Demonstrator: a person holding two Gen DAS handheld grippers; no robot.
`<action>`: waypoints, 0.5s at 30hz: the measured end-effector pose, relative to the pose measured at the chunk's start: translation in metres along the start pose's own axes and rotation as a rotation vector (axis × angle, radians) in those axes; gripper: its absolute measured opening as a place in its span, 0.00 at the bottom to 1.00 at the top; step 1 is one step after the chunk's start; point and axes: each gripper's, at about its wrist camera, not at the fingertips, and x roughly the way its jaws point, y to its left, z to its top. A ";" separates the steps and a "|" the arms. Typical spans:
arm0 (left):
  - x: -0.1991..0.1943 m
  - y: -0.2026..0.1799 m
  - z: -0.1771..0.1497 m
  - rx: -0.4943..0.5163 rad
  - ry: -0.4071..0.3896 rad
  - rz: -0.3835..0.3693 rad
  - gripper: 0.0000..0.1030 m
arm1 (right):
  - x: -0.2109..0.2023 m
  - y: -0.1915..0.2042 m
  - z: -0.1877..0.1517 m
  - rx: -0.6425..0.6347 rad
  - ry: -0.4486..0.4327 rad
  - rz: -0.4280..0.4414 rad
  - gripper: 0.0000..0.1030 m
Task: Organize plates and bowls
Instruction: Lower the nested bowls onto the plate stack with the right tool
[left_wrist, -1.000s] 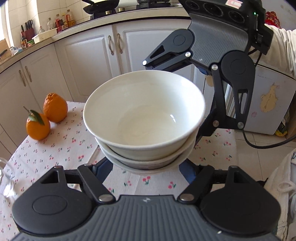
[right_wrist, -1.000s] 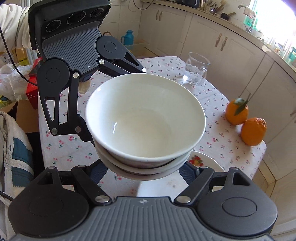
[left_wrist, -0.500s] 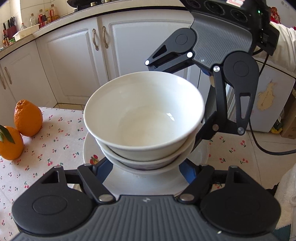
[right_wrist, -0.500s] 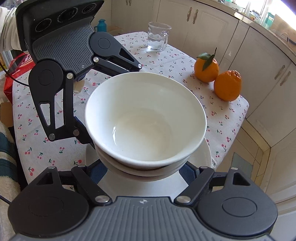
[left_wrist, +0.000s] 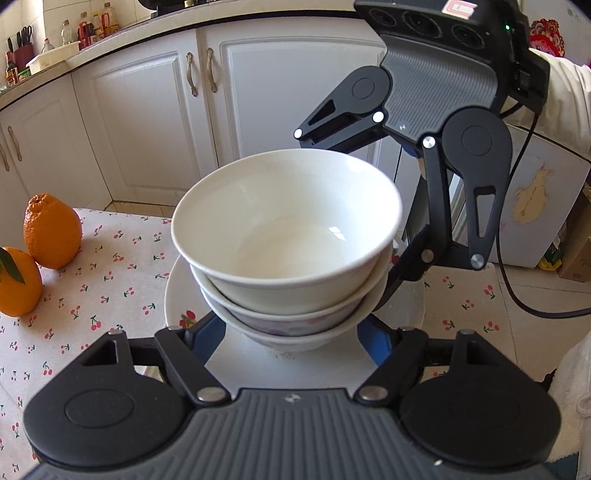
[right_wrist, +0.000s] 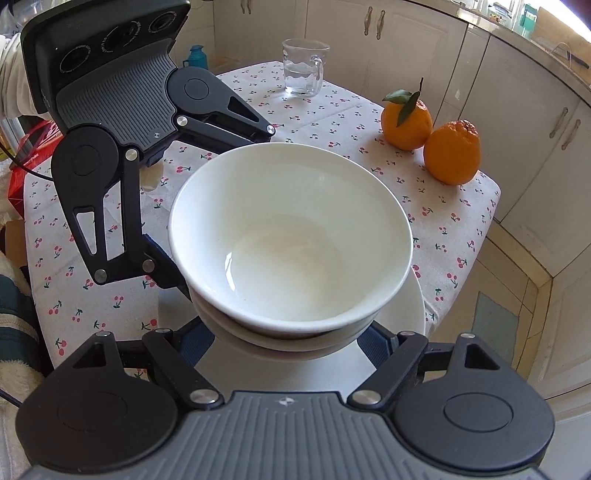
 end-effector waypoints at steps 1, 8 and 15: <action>0.000 0.000 0.000 0.000 0.000 0.000 0.76 | 0.000 -0.001 0.000 0.005 -0.001 0.003 0.84; 0.000 -0.003 0.000 -0.008 -0.002 0.018 0.76 | 0.001 -0.005 -0.003 0.031 -0.008 0.010 0.84; -0.013 -0.013 -0.004 -0.029 -0.041 0.074 0.90 | -0.002 -0.001 -0.004 0.047 -0.019 -0.006 0.91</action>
